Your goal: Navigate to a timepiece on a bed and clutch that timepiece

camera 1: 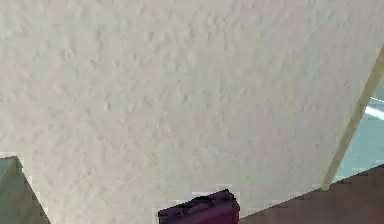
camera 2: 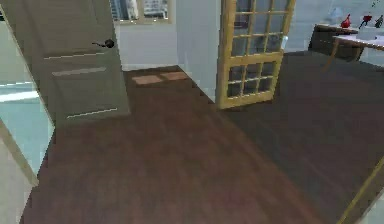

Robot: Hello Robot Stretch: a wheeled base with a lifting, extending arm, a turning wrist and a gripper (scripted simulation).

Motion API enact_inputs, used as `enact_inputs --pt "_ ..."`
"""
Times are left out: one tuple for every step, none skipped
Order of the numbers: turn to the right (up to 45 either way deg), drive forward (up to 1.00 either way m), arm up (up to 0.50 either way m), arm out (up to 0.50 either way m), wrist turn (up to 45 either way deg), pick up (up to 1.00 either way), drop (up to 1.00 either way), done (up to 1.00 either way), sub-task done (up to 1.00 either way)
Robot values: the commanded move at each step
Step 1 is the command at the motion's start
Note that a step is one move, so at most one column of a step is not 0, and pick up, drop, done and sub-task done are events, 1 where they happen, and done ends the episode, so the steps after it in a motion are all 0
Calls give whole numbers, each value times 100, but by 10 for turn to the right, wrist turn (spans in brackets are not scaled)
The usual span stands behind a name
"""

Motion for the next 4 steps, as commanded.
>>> enact_inputs --pt "450 0 0 0 0 0 0 0 0" --pt "450 0 0 0 0 0 0 0 0" --pt "210 0 0 0 0 0 0 0 0" --pt "450 0 0 0 0 0 0 0 0"
